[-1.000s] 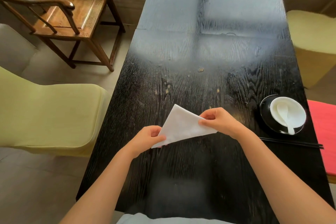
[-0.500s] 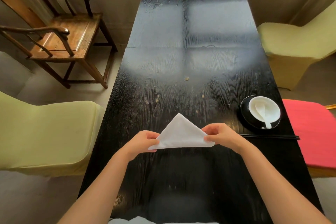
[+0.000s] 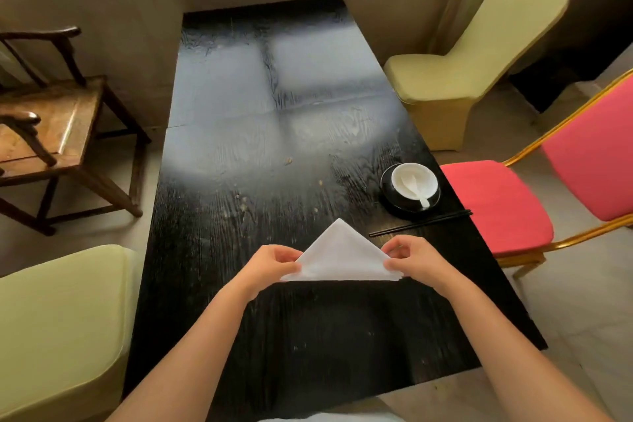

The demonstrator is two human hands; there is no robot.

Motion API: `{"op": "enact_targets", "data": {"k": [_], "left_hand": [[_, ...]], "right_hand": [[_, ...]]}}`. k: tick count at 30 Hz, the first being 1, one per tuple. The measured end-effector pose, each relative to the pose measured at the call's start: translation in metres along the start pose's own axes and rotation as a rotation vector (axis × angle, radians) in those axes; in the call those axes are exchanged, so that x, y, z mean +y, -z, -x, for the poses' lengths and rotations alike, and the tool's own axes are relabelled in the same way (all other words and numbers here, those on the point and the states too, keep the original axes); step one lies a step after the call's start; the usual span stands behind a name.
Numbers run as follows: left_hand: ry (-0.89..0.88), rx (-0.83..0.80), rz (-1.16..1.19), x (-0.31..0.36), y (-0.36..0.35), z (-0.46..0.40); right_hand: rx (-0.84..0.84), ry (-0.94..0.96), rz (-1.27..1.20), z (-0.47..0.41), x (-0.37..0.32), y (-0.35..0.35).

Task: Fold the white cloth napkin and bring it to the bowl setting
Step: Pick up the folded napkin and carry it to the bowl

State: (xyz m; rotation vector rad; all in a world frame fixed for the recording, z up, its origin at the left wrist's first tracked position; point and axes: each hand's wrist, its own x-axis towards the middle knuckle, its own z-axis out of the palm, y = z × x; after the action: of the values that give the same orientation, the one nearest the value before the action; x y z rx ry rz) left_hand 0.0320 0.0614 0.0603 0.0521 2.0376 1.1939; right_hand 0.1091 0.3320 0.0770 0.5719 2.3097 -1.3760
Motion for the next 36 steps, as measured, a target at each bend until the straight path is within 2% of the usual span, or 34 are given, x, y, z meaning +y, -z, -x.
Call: {"op": "enact_targets", "data": {"k": [6,12,22,28,36], "left_hand": [[-0.026,-0.032,-0.014,0.028,-0.015,-0.017],[0.004,0.117,-0.008,0.06,-0.052,-0.065],[-0.041,0.306,0.052,0.174,-0.09,-0.164],[-0.066,0.364,0.066,0.197,-0.079,-0.243],[-0.097,0.444,0.051,0.185,-0.079,-0.349]], "right_hand": [[0.013,0.023,-0.05,-0.019,0.016,0.036],[-0.04,0.084,-0.044,-0.072,0.033,0.097],[-0.048,0.163,-0.055,-0.185,0.02,0.225],[-0.022,0.188,-0.1,-0.266,0.014,0.25],[0.075,0.181,-0.133,-0.36,0.04,0.245]]}}
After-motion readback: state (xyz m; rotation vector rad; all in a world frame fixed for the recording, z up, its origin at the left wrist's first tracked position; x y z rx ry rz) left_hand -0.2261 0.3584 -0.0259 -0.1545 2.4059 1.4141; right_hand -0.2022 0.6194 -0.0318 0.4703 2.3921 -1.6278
